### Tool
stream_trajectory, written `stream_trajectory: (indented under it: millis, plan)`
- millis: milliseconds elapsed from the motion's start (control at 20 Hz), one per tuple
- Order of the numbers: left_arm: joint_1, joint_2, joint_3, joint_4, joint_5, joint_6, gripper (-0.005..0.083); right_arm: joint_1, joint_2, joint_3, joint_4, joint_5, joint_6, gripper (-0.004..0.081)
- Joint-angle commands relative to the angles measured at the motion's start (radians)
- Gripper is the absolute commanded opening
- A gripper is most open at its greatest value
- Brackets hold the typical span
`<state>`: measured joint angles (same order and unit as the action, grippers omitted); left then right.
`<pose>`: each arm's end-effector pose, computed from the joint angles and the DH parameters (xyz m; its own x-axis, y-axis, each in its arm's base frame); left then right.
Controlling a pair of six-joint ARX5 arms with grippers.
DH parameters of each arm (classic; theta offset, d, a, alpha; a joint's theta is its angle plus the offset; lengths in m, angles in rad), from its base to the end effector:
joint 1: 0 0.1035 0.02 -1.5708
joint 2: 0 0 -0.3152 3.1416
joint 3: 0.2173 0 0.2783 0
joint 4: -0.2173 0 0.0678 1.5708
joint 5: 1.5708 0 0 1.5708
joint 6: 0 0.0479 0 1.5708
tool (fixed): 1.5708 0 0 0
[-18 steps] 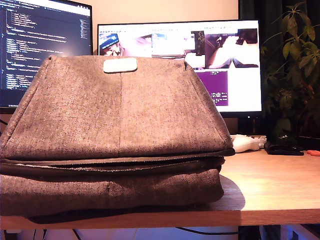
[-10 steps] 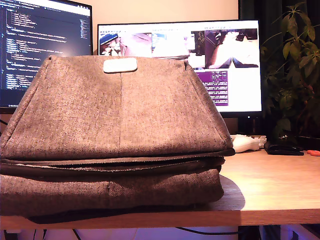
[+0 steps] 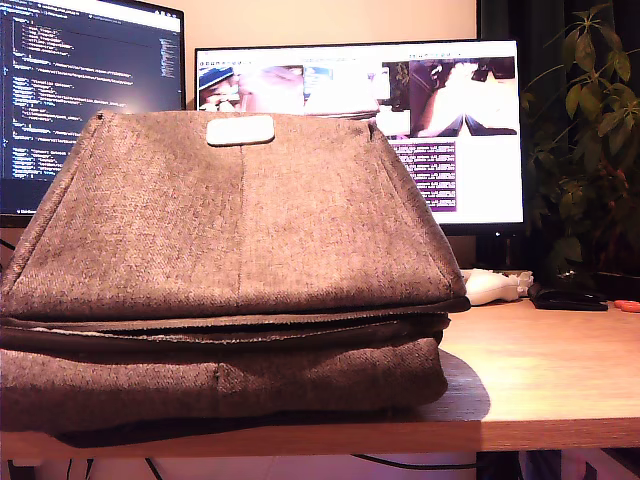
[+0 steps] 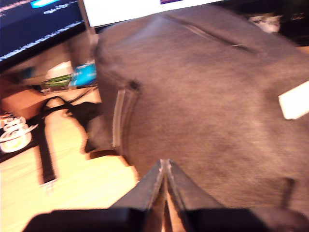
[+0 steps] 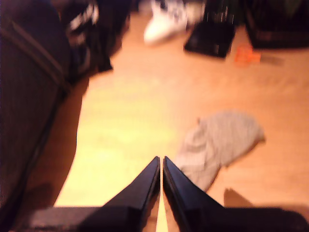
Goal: Pack the pair of socks inside the grey Google backpack
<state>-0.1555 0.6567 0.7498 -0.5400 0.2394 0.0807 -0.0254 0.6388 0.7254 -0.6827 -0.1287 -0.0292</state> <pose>0.1350 -0.0327 0.3315 0.8288 -0.3699 -0.4198 0.3950 0.9182 -0.0294 0.1280 0.0029 0.3100 0.8237 0.1075 -0.5568 -0.0973 0.9941 0.0479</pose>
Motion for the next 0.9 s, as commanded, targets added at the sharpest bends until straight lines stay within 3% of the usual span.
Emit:
stream_trajectory:
  millis: [0, 250, 700, 750, 800, 850]
  plan:
    - [-0.005, 0.005, -0.011, 0.003, 0.032, 0.006, -0.0019, -0.001, 0.000, -0.003, -0.016, -0.024, -0.027, -0.0011]
    - [-0.057, 0.023, -0.011, -0.025, 0.118, 0.034, -0.0019, -0.001, 0.000, -0.003, -0.040, -0.049, -0.032, -0.0011]
    - [-0.200, 0.077, -0.011, -0.094, 0.137, 0.123, -0.0019, -0.001, 0.000, -0.003, -0.040, -0.056, -0.031, -0.0011]
    - [-0.220, 0.085, -0.011, -0.097, 0.138, 0.140, 0.0005, -0.001, 0.000, -0.003, -0.040, -0.056, -0.031, -0.0011]
    - [-0.239, 0.096, -0.011, -0.089, 0.137, 0.166, 0.0126, -0.001, 0.000, -0.003, -0.039, -0.056, -0.031, -0.0011]
    - [-0.254, 0.108, -0.011, -0.080, 0.134, 0.170, 0.0339, -0.001, 0.000, -0.003, -0.036, -0.056, -0.031, -0.0011]
